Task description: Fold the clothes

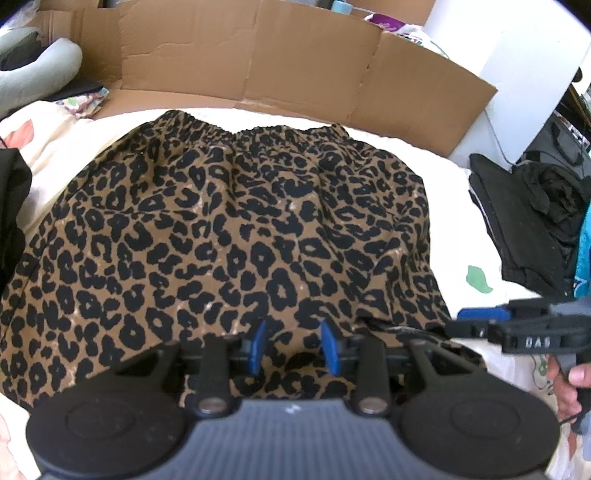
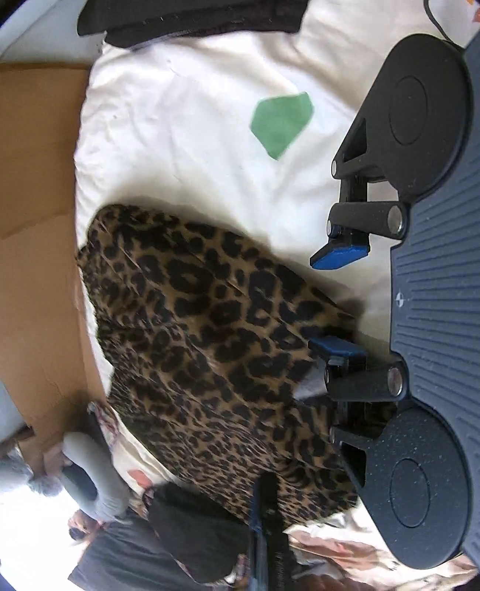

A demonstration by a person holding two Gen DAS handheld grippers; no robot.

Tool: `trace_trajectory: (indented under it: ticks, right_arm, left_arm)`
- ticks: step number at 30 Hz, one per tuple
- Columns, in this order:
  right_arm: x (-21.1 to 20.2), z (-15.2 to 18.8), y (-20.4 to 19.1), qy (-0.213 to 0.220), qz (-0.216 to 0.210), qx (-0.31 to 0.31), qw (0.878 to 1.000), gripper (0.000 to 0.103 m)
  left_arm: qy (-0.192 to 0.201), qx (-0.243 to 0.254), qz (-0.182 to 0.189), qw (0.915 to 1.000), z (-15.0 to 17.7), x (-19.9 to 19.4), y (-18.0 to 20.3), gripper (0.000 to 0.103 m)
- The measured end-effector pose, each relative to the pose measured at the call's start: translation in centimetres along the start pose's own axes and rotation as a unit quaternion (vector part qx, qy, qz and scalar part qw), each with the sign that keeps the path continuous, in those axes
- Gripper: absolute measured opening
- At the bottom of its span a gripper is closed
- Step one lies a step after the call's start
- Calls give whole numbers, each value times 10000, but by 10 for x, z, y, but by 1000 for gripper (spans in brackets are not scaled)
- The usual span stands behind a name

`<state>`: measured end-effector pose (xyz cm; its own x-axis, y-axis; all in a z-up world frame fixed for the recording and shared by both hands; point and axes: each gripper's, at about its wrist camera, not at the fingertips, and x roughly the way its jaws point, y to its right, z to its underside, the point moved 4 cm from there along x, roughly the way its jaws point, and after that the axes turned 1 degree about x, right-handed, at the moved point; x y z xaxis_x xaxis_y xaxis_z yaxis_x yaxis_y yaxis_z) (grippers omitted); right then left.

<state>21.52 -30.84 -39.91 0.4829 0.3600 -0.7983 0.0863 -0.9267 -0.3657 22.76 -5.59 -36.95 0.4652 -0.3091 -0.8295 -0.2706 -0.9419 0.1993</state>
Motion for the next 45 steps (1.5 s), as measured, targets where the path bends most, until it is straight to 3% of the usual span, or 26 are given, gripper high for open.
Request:
trace_trajectory:
  ticks: [8,9,10,11,24,40,45]
  right_arm:
    - [5,2,-1,63,185,-69,9998,46]
    - [5,0,0,83,202,-64,9997,40]
    - [4,-1,1,77,230,-83,9997,17]
    - [3,-2,2,68,258,-110,9996,1]
    - [-43,-15,24,371,616,-219,9972,0]
    - [-66,-34,91,780,1298,124,9884,0]
    - [-64,-41,101,854,1396,199,9863,0]
  left_arm:
    - [-110,59,148,9998,7,-4,8,35]
    - [-116,79,177,9997,8,-5,10,35]
    - [-123,96,206,9997,8,-6,12,35]
    - [-130,109,233,9996,9,-6,14,35]
    - [-260,337,455,9981,21,-18,34,35]
    - [-714,1049,737,9892,45,-6,77,39]
    - [-680,1256,683,9874,47,-2,90,50]
